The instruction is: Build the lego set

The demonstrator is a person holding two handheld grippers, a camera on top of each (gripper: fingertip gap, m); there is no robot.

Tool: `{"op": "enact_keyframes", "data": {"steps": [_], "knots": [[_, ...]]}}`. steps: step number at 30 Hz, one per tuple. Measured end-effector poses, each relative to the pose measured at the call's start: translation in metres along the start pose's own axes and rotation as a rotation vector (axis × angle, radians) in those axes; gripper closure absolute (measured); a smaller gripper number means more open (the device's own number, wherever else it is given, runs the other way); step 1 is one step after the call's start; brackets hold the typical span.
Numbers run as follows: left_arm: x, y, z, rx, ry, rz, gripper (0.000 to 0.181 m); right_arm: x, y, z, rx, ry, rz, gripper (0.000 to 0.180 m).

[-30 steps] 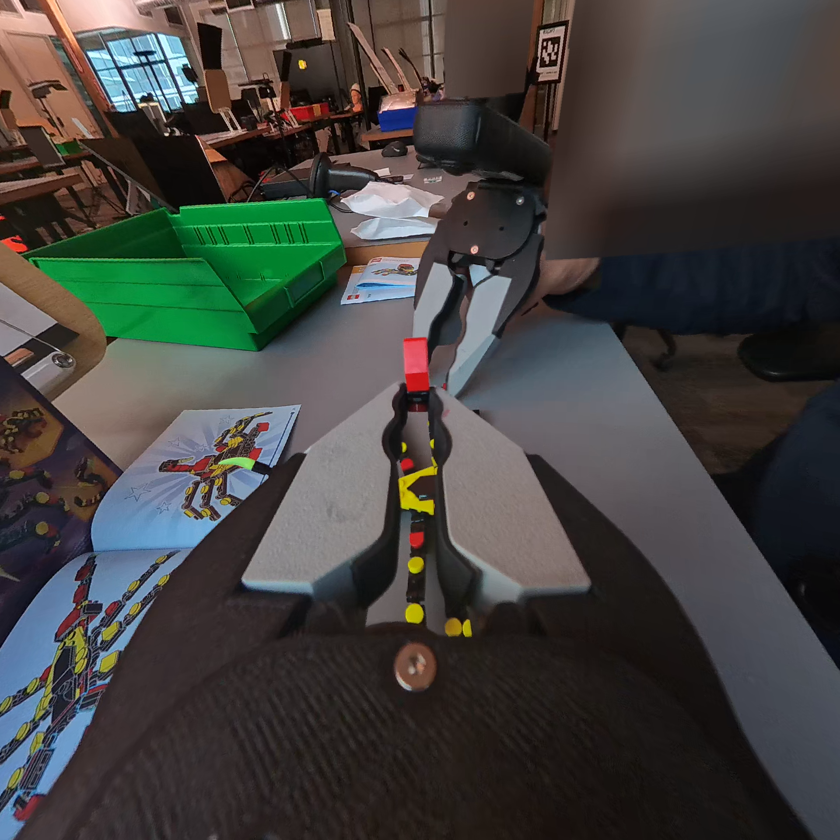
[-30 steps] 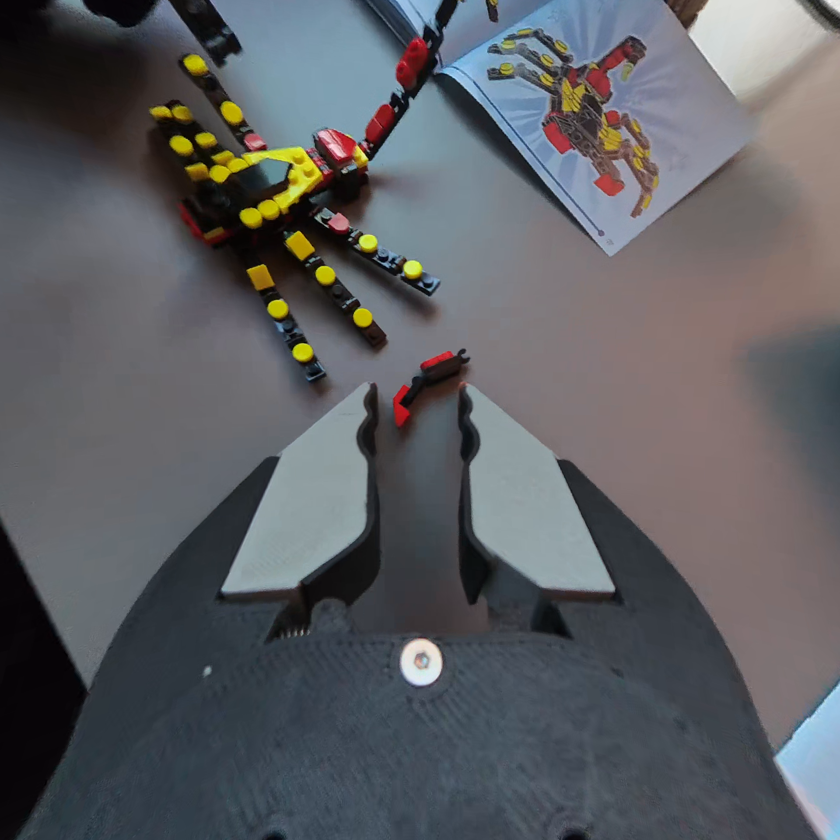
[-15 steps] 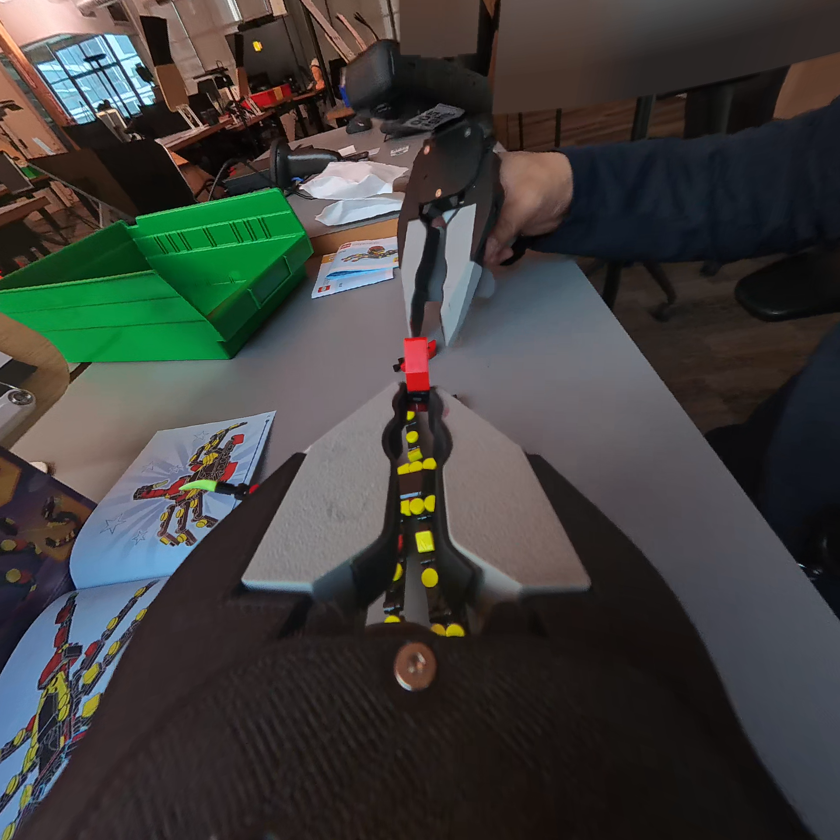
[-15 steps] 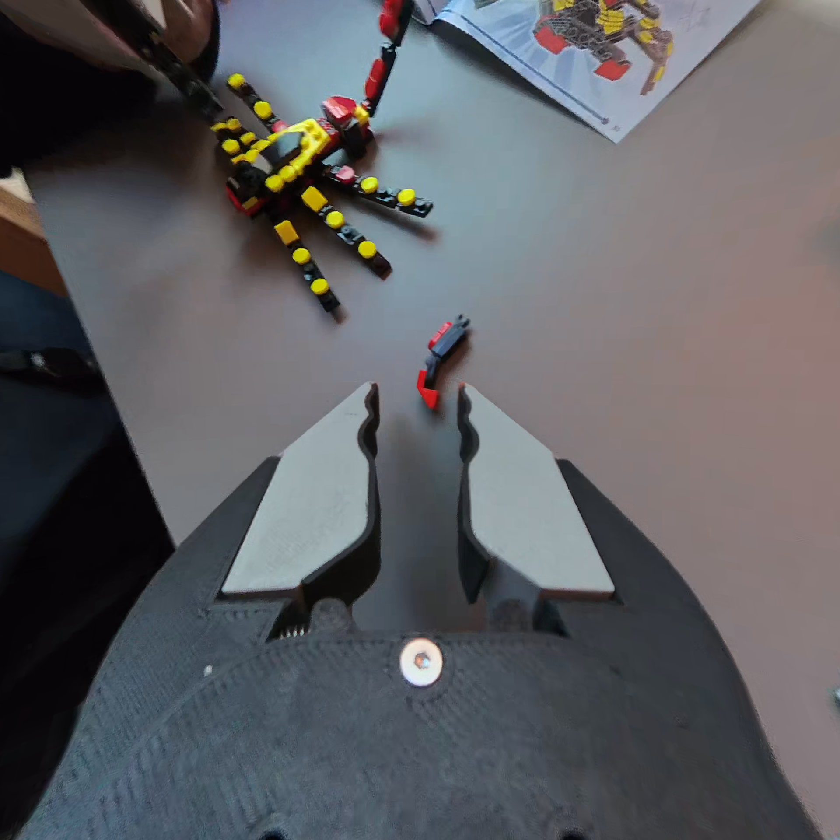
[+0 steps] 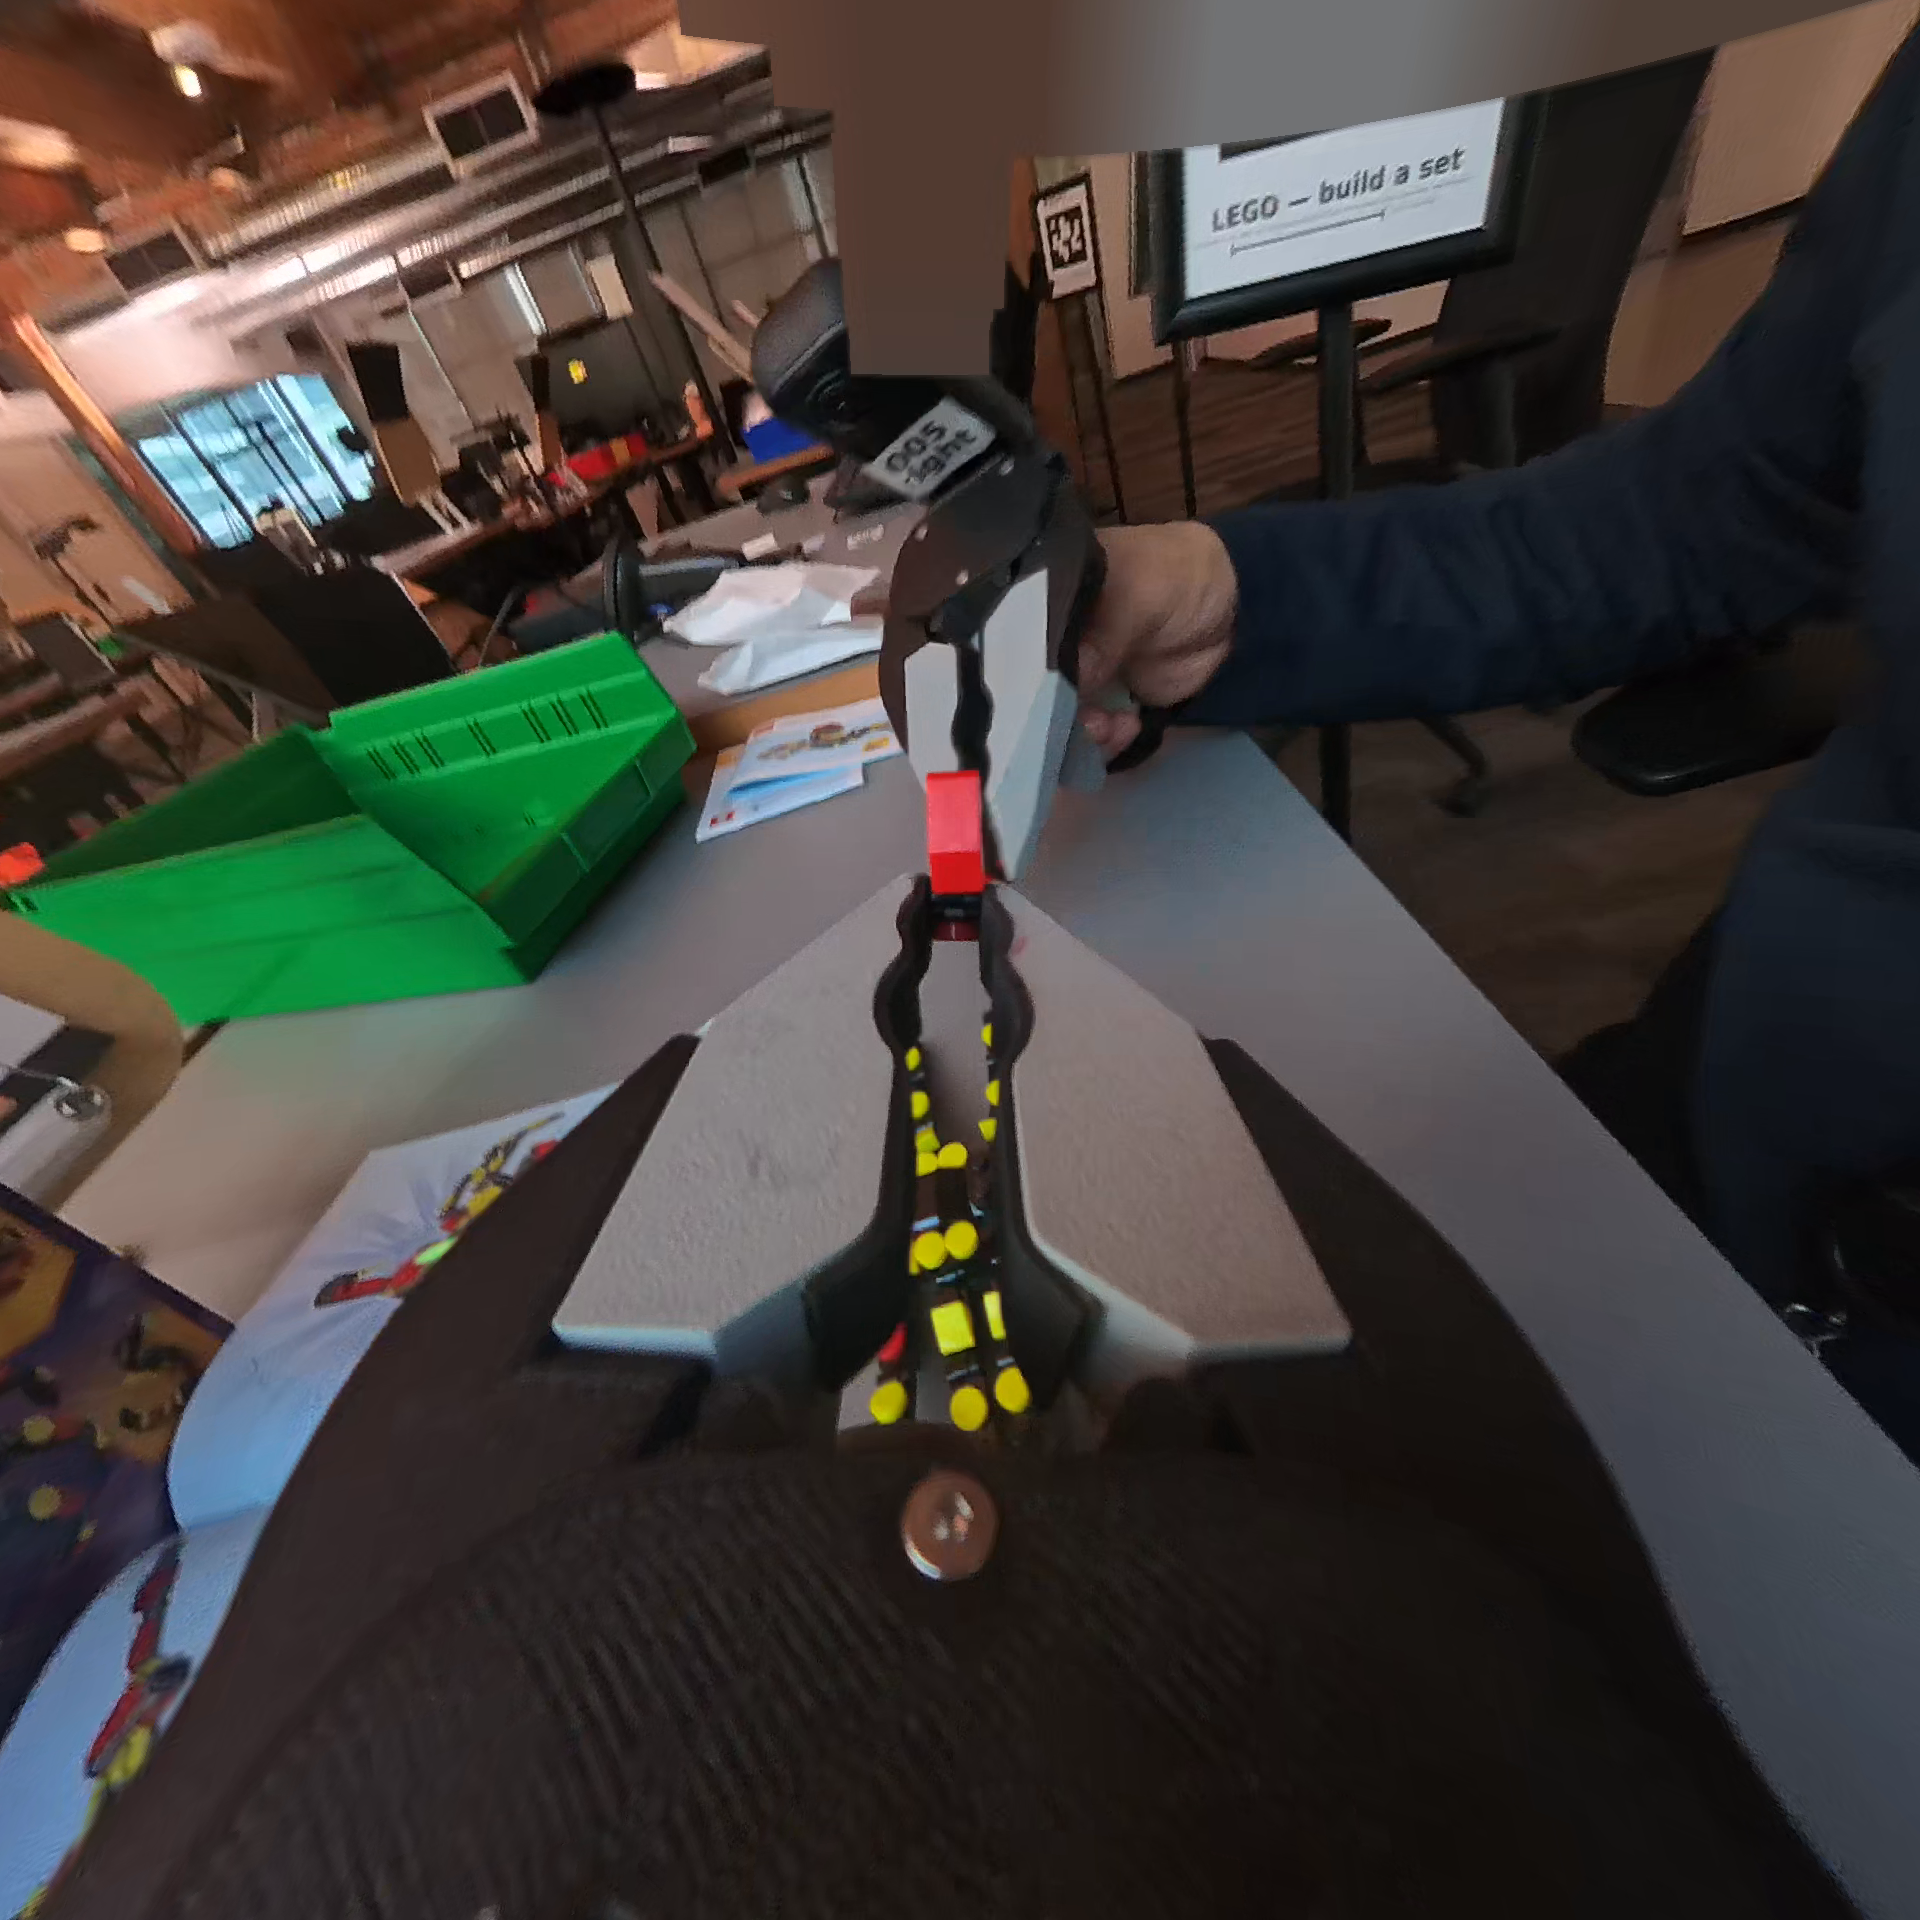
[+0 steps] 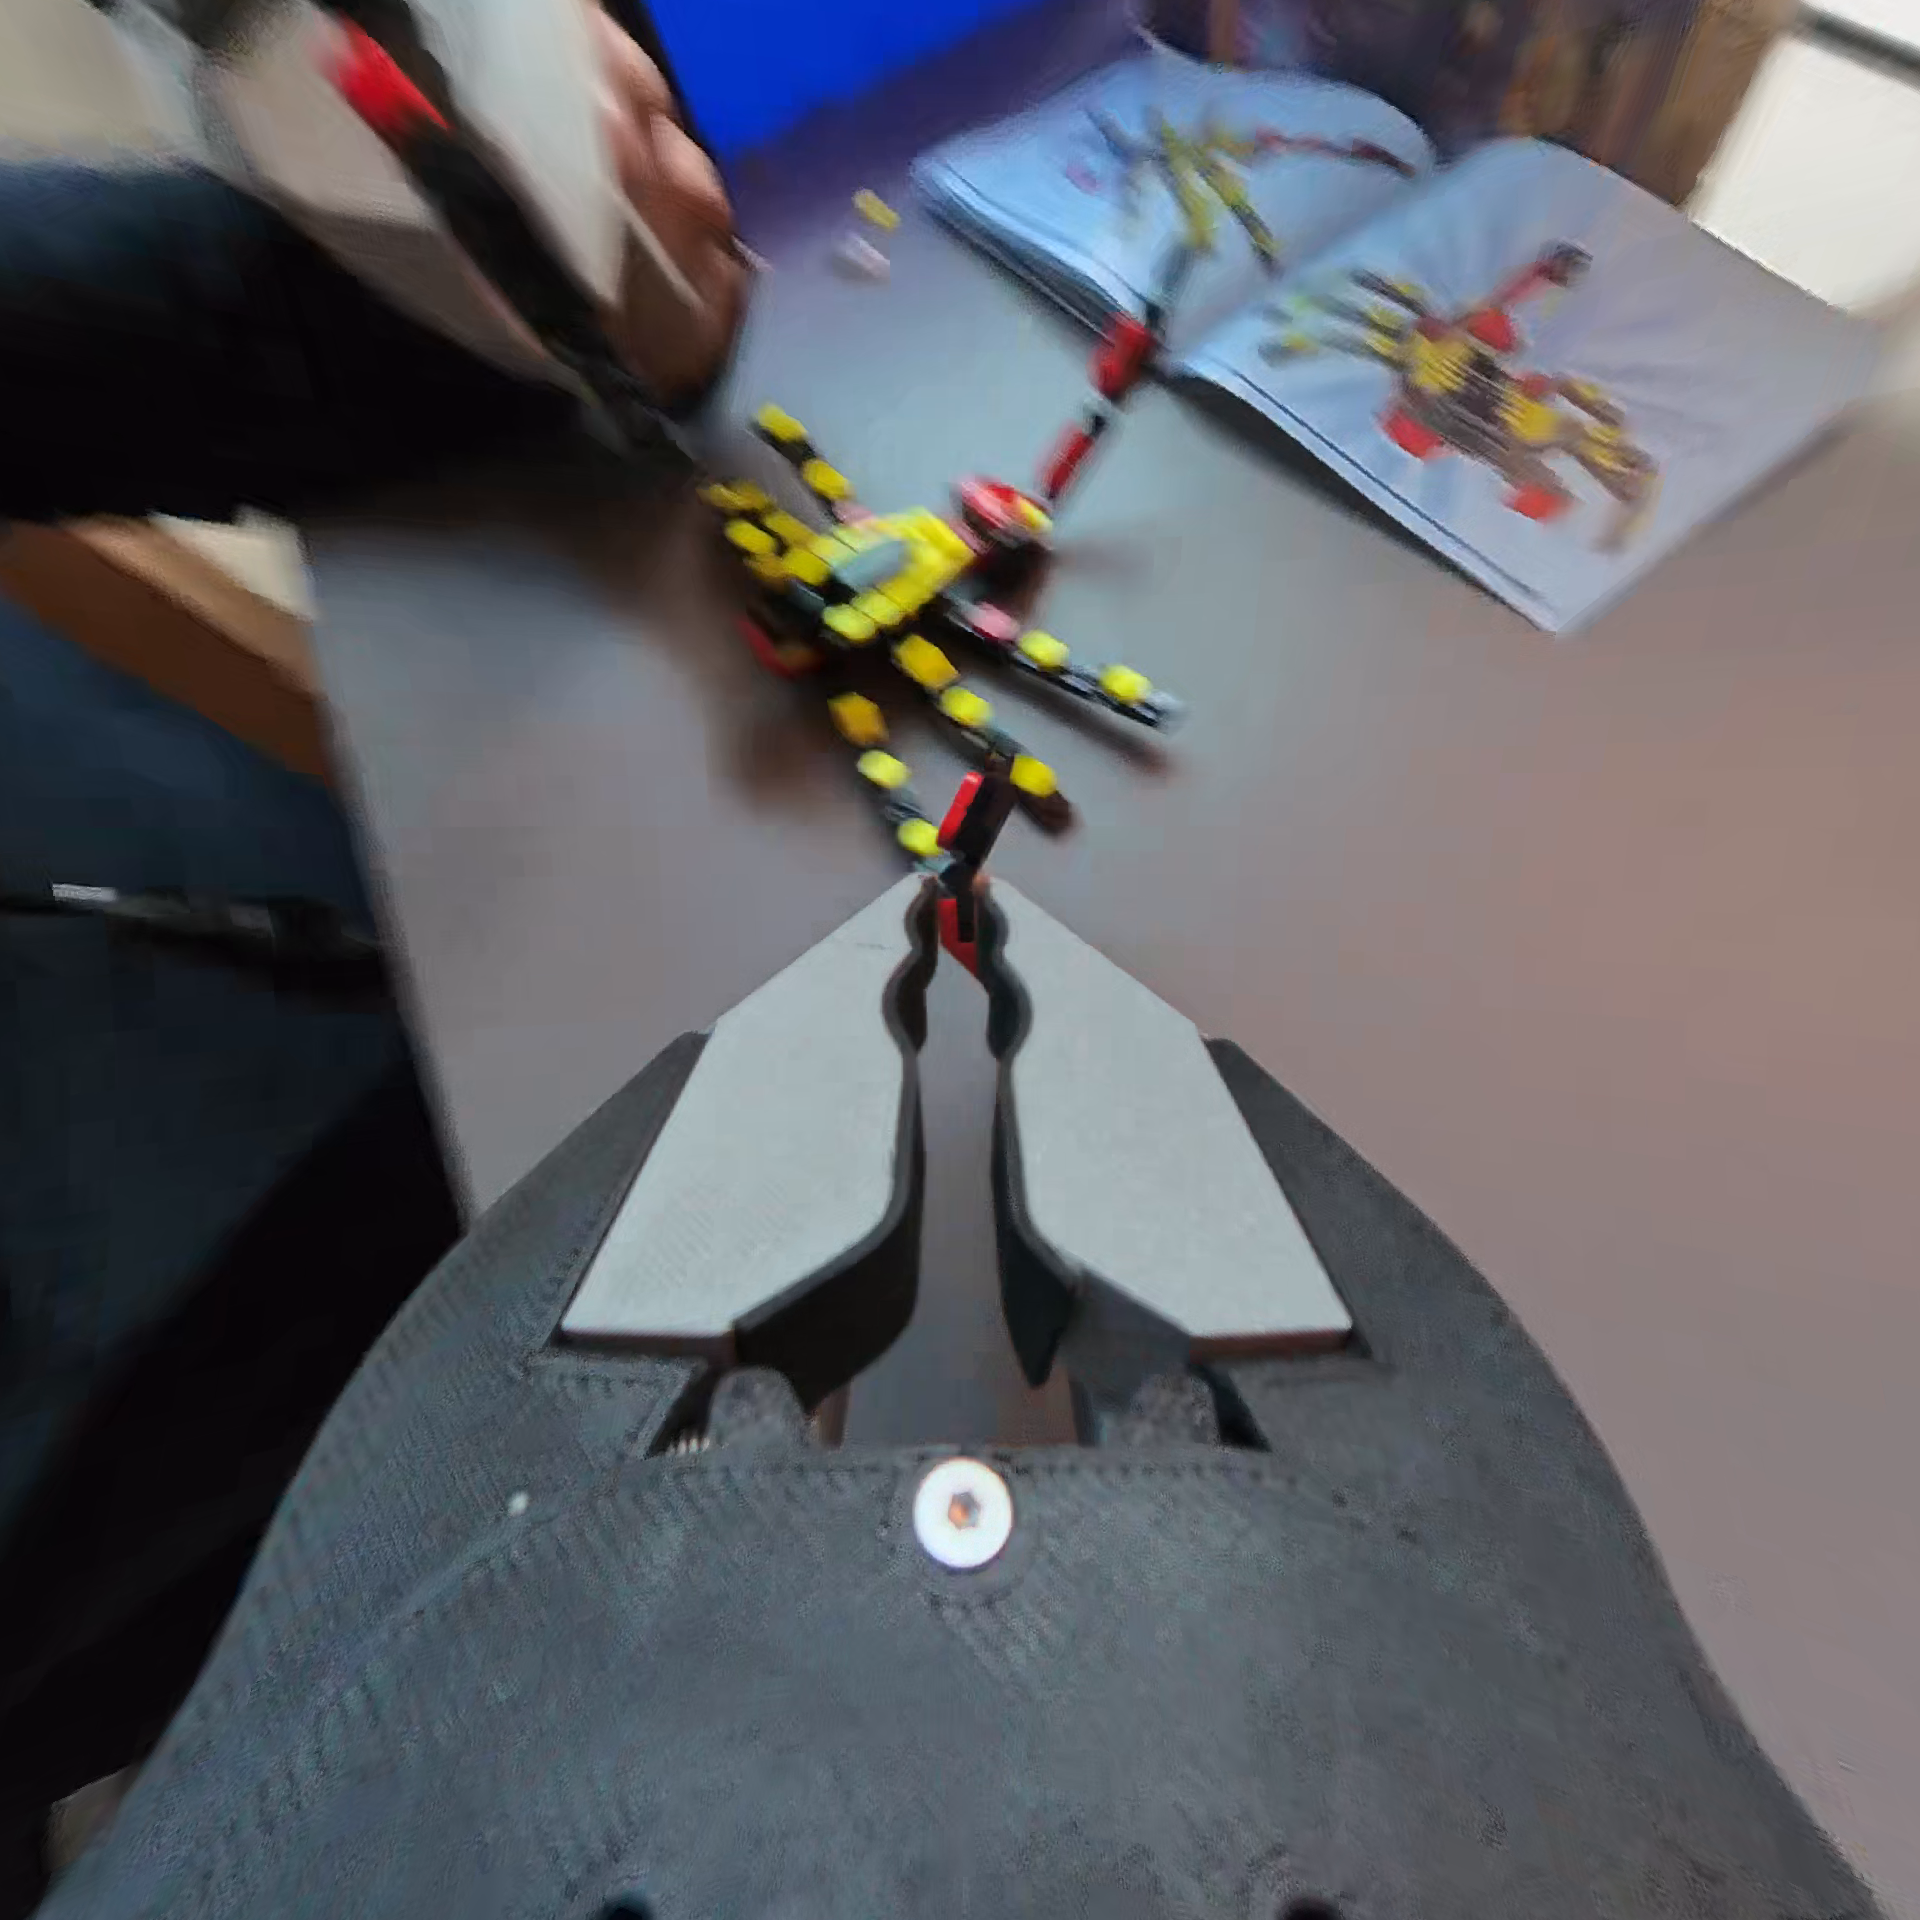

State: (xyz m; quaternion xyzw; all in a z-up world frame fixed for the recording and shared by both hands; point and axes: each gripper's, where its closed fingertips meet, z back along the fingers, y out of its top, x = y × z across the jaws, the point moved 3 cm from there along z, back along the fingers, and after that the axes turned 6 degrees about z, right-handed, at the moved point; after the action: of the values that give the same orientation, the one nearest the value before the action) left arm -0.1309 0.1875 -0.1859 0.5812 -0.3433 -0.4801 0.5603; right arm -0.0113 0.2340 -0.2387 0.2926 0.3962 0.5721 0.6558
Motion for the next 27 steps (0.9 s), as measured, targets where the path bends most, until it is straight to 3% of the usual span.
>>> {"op": "enact_keyframes", "data": {"steps": [1, 3, 7, 12, 18, 23, 27], "knots": [[0.001, 0.003, 0.002, 0.017, 0.003, -0.034, 0.175, -0.015, 0.01, 0.003, 0.076, 0.138, -0.04, 0.176], [0.003, 0.006, 0.006, 0.025, 0.004, -0.085, 0.175, -0.031, 0.019, 0.009, 0.142, 0.33, -0.119, 0.176], [0.004, 0.004, 0.006, 0.013, 0.003, -0.124, 0.175, -0.028, 0.003, 0.016, 0.072, 0.465, -0.272, 0.176], [0.009, -0.004, -0.002, -0.028, -0.005, -0.144, 0.175, 0.006, -0.039, 0.019, -0.168, 0.189, -0.203, 0.176], [0.009, -0.01, -0.005, -0.06, -0.001, -0.144, 0.175, 0.02, -0.049, 0.022, -0.258, 0.047, -0.109, 0.173], [-0.001, -0.015, -0.006, -0.095, 0.05, -0.111, 0.175, 0.032, -0.039, 0.028, -0.266, -0.114, -0.047, 0.156], [-0.002, -0.016, -0.008, -0.09, 0.036, -0.051, 0.175, 0.002, 0.003, 0.018, -0.131, -0.127, 0.162, 0.156]]}}
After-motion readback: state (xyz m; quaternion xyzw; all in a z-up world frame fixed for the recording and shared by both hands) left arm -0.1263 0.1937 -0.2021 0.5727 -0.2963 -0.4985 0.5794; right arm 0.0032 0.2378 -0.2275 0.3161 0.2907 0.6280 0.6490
